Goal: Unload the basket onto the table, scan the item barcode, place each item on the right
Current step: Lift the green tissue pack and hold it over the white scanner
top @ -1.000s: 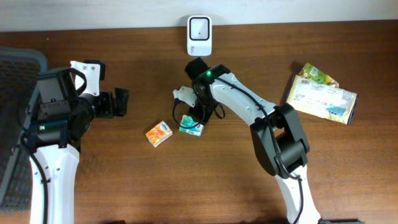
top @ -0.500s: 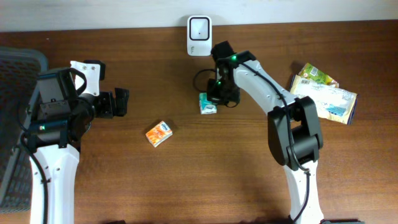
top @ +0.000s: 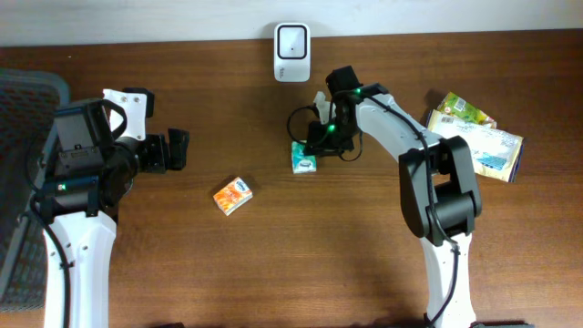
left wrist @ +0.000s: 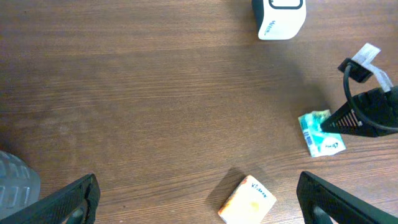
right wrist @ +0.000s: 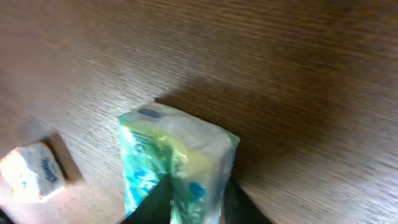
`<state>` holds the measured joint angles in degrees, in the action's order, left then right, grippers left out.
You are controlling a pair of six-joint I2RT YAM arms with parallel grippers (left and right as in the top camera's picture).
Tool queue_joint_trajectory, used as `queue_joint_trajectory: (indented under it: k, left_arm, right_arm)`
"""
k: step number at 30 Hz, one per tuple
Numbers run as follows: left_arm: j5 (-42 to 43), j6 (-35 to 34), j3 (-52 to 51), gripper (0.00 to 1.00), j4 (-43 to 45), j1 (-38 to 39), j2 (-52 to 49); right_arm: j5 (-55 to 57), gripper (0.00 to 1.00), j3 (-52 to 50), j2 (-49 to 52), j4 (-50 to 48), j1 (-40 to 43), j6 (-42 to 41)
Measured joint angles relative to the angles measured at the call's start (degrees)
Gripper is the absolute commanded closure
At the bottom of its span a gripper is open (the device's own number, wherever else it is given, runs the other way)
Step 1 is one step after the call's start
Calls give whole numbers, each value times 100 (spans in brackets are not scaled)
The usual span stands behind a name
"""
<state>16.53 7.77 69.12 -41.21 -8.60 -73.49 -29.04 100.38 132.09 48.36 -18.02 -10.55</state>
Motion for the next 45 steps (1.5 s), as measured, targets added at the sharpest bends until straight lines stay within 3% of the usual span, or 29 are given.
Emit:
queue_joint_trajectory:
  k: [2, 8, 13, 17, 21, 27, 32, 36, 40, 42, 45]
  left_arm:
    - [0, 0, 0, 1, 0, 0, 0]
    - [0, 0, 0, 1, 0, 0, 0]
    - [0, 0, 0, 1, -2, 0, 0]
    - [0, 0, 0, 1, 0, 0, 0]
    - [0, 0, 0, 1, 0, 0, 0]
    - [0, 0, 0, 1, 0, 0, 0]
    - [0, 0, 0, 1, 0, 0, 0]
    - [0, 0, 0, 1, -4, 0, 0]
    - [0, 0, 0, 1, -2, 0, 0]
    - [0, 0, 0, 1, 4, 0, 0]
    - [0, 0, 2, 1, 2, 0, -2]
  right_arm:
    - [-107, 96, -22, 0, -42, -2, -81]
    - [-651, 96, -129, -44, 173, 94, -107]
    - [-3991, 96, -192, -953, 232, 1353, 1093]
    - [-5545, 96, -195, -953, 44, 1613, 1305]
    - [-5751, 96, -103, -1150, 48, 1847, 654]
    - [-5858, 96, 448, -2894, 22, 2444, 101]
    - [-5777, 96, 448, -2922, 63, 2326, 22]
    - [-2973, 96, 778, -2922, 330, 1314, -214]
    - [1211, 96, 2472, -2741, 1115, -55, -33]
    - [3289, 96, 2653, -2253, 579, -461, 509]
    - [5414, 96, 2559, -240, -1419, -914, 2505]
